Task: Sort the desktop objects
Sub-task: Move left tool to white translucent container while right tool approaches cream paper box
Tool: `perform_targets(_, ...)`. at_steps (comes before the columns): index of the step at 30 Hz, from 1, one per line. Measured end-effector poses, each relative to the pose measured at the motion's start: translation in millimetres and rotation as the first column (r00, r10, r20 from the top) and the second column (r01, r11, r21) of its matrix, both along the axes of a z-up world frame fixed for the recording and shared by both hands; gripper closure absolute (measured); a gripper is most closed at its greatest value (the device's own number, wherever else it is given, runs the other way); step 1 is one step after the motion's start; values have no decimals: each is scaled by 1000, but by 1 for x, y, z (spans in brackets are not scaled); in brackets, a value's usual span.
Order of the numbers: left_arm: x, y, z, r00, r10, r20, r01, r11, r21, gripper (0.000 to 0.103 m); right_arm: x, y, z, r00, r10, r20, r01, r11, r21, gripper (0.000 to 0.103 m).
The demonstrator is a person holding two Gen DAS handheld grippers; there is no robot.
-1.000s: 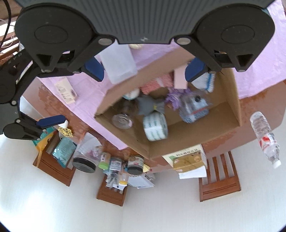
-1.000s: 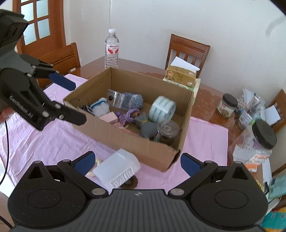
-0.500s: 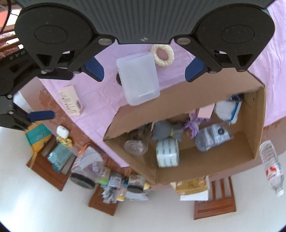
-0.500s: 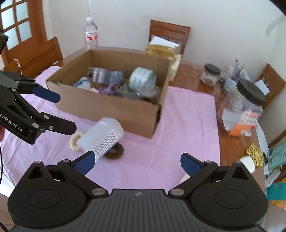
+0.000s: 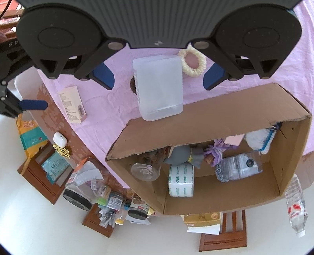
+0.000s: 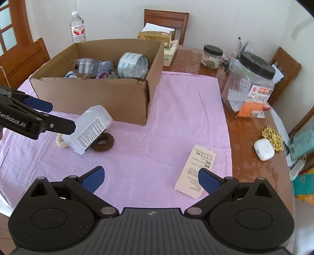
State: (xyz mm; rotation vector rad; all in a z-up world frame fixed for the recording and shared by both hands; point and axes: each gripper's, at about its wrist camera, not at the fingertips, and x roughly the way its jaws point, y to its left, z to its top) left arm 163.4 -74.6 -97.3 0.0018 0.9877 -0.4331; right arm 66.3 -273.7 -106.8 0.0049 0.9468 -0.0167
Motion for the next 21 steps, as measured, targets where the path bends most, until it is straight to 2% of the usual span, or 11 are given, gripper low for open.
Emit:
perform_targets(14,16,0,-26,995,77,-57,-83,990,-113,10,11,-26,-15,1000,-14,-25,14,1000,27,0)
perform_targets(21,23,1,-37,992,95,-87,-106,985,-135,22,16,-38,-20,999,-30,-33,31,999,37,0)
